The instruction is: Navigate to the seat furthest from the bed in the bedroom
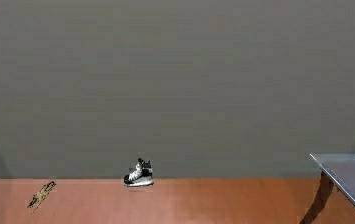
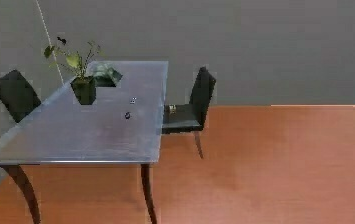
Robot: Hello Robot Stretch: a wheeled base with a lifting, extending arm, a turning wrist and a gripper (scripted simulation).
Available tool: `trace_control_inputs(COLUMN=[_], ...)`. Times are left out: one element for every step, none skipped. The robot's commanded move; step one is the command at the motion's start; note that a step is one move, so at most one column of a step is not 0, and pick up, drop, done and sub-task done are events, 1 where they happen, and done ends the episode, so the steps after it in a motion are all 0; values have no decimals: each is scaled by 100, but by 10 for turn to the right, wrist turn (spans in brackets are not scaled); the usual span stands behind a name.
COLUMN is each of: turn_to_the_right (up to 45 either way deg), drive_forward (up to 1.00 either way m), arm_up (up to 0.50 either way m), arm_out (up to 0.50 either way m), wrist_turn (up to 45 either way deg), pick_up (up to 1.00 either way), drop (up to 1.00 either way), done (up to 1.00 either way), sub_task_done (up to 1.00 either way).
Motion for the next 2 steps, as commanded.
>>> trace_control_inputs(turn_to_the_right=[60,0], drive_forward=[0,85], arm_up=[0,0], arm_out=[0,0], wrist_turn=[0,0], pick_up=[0,0], drop=[0,0], done=[0,0], sub_task_done=[0,0])
